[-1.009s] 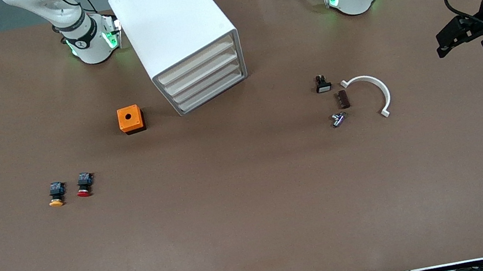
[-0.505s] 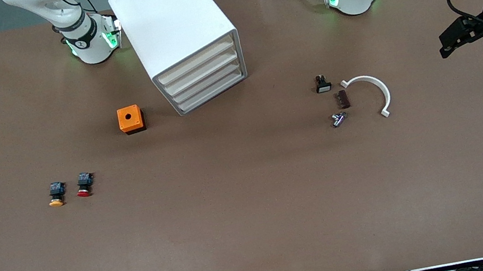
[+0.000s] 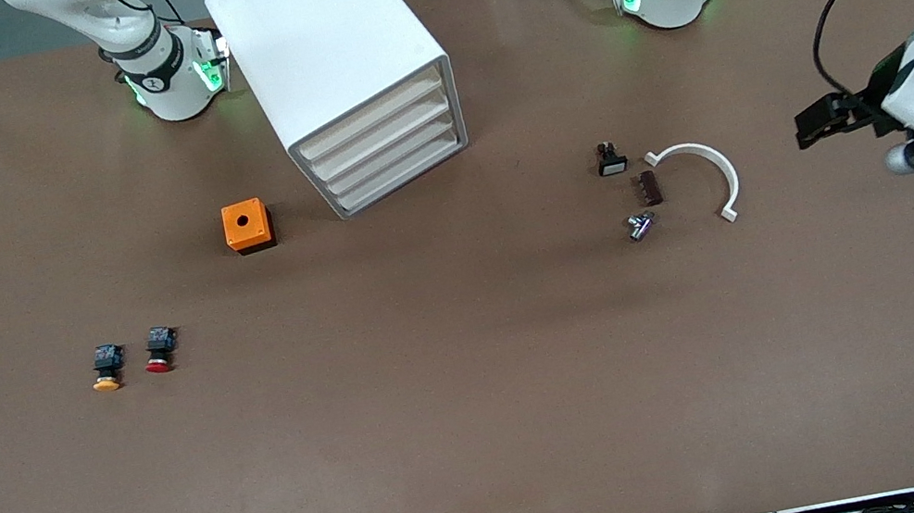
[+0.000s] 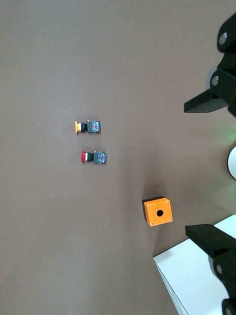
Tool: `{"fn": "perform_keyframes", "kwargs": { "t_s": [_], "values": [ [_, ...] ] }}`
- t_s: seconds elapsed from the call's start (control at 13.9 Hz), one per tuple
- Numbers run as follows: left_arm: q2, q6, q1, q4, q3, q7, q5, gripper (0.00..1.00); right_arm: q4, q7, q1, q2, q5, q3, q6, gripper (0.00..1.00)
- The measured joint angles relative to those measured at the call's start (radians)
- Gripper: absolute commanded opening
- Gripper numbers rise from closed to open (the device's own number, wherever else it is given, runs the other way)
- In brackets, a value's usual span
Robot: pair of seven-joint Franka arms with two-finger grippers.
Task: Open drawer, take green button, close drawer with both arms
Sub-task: 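Move the left gripper toward the drawer handle of the white cabinet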
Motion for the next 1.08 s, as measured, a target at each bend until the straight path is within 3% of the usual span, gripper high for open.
{"fn": "perform_keyframes", "kwargs": {
  "t_s": [0.58,1.08],
  "values": [
    [0.127,0.001,-0.073,0.003,-0.003,-0.174,-0.24,1.0,0.0,0.0,0.0,0.0,0.0,0.0,0.0,1.0],
    [0.284,0.056,-0.361,0.072,-0.011,-0.63,-0.252,1.0,-0.001,0.0,0.0,0.0,0.0,0.0,0.0,1.0]
  ]
}}
